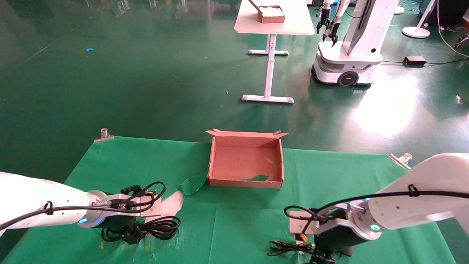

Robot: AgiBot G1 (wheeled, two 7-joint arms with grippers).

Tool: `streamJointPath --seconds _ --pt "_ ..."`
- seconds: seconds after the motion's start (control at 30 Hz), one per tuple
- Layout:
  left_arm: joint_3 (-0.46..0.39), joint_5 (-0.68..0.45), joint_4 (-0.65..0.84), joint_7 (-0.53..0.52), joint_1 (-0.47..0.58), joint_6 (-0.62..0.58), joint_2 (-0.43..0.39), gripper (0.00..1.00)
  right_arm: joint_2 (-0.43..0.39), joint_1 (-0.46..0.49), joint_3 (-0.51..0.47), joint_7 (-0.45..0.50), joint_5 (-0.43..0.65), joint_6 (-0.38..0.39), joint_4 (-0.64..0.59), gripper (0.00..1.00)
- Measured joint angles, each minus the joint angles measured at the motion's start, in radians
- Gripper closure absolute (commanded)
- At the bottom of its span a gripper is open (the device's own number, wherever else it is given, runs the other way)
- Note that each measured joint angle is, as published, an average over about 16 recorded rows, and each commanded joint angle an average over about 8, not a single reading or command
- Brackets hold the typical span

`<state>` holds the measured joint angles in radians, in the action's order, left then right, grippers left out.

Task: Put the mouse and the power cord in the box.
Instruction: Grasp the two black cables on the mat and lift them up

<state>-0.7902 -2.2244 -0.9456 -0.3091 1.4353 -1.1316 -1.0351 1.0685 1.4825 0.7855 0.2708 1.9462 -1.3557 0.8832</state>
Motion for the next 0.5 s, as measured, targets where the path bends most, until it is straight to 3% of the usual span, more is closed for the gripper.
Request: streamJointPath --seconds 0.1,0.17,0.5 --pt "0.000 0.000 0.001 0.000 0.000 0.000 0.000 0.74 0.019 0.004 0.004 -0.010 0.009 0.016 -0.037 0.97" --pt "0.000 0.000 0.001 0.000 0.000 0.000 0.000 0.99 0.026 0.006 0.005 -0.014 0.012 0.024 -0.052 1.00" --pt "0.000 0.000 0.002 0.001 0.000 0.001 0.000 1.00 0.030 0.007 0.005 -0.018 0.012 0.030 -0.062 1.00"
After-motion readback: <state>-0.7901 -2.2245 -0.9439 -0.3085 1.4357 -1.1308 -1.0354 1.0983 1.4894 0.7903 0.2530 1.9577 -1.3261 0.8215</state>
